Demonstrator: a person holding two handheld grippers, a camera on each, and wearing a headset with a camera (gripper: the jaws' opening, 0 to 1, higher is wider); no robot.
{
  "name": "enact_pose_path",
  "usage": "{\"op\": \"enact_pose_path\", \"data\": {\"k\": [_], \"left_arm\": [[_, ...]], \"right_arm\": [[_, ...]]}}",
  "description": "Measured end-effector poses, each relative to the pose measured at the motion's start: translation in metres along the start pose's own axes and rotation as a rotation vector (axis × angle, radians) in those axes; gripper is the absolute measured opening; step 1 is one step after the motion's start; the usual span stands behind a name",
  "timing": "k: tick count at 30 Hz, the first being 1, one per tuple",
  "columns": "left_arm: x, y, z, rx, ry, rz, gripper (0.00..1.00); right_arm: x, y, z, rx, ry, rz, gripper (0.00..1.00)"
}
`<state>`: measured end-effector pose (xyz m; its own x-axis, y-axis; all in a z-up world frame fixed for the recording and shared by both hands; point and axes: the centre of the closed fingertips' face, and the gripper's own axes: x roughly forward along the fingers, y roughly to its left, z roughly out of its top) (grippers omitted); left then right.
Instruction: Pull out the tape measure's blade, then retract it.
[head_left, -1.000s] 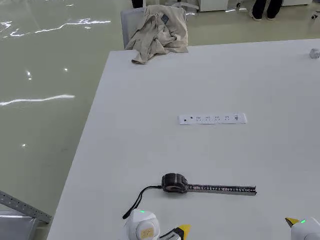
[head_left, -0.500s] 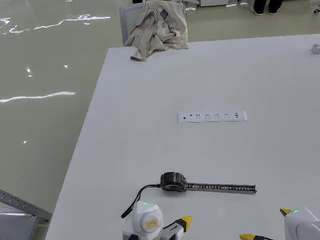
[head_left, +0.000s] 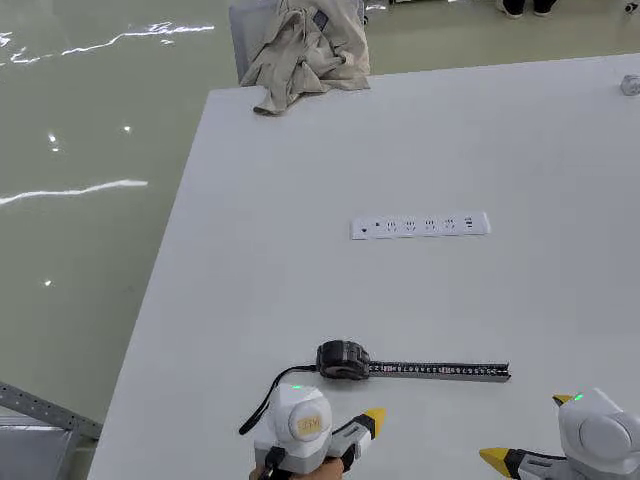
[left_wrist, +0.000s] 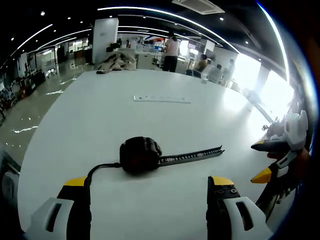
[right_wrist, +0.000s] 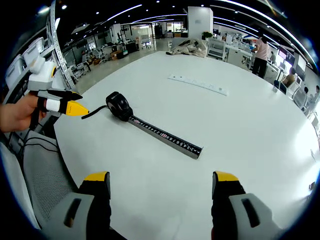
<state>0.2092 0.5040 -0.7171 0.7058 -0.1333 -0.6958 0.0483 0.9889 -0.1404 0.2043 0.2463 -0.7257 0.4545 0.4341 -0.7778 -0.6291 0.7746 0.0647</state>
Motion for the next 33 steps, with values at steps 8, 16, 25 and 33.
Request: {"op": "enact_pose_path", "data": {"k": [8, 16, 25, 33], "left_arm": [[0.017, 0.000, 0.005, -0.002, 0.008, 0.008, 0.94], [0.027, -0.002, 0.008, -0.005, 0.013, 0.009, 0.94], [0.034, -0.005, 0.010, 0.000, 0.005, 0.031, 0.91], [0.041, -0.003, 0.013, -0.019, -0.002, 0.051, 0.89]], "right_arm": [[0.010, -0.006, 0.003, -0.022, 0.017, 0.010, 0.84], [0.018, -0.013, 0.007, -0.064, 0.011, 0.023, 0.81], [0.029, -0.018, 0.006, -0.114, 0.015, 0.037, 0.77], [0.040, -0.019, 0.010, -0.173, 0.010, 0.086, 0.76]]}}
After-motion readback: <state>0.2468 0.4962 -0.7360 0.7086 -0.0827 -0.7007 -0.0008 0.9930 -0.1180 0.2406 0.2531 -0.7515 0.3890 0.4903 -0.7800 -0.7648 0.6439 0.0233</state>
